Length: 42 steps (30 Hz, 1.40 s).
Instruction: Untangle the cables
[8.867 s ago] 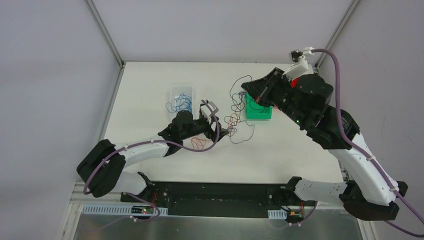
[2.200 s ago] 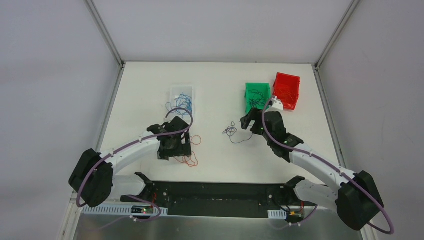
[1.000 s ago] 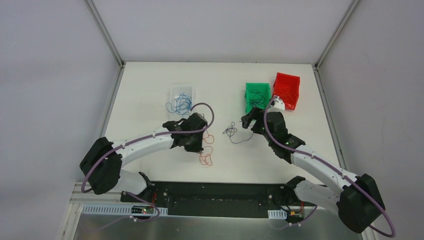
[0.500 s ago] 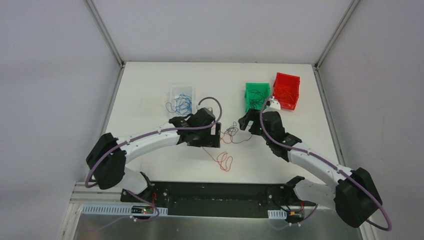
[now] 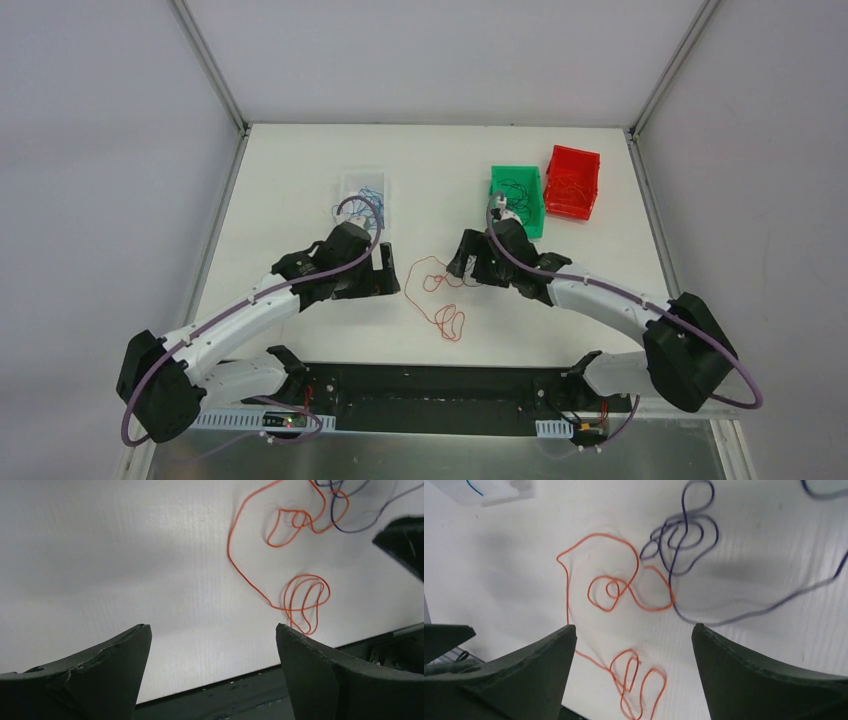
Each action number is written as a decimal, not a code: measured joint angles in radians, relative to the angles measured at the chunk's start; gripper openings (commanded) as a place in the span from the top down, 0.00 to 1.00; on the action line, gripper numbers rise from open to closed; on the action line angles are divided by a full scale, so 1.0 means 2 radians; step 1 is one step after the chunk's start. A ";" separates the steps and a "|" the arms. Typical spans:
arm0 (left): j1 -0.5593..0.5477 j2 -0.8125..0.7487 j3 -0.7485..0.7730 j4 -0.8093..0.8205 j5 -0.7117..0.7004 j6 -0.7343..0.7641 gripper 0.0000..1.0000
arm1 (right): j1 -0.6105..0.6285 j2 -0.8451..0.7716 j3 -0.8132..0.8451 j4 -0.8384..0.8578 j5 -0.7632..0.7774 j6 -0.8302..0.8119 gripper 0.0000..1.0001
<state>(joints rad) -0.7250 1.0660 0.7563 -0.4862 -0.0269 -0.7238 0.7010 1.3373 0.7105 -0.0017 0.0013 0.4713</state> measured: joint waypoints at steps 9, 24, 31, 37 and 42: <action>0.087 0.037 -0.007 0.057 0.014 0.045 0.01 | 0.158 -0.072 0.035 -0.198 0.143 0.257 0.09; 0.099 0.161 0.030 0.240 0.054 0.095 0.04 | 0.242 -0.043 -0.019 -0.214 0.209 0.581 0.11; 0.105 0.218 0.015 0.312 0.088 0.091 0.05 | 0.237 0.023 -0.002 -0.195 0.206 0.606 0.11; 0.108 0.260 0.032 0.307 0.120 0.090 0.12 | 0.215 0.056 0.019 -0.172 0.187 0.607 0.12; 0.108 0.293 0.060 0.288 0.144 0.091 0.28 | 0.185 0.078 0.039 -0.164 0.173 0.595 0.14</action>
<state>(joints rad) -0.5083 1.6520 0.8753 0.0898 0.2604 -0.5415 1.0702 1.4929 0.7876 -0.3294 0.3466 1.6604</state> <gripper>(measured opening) 0.784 0.870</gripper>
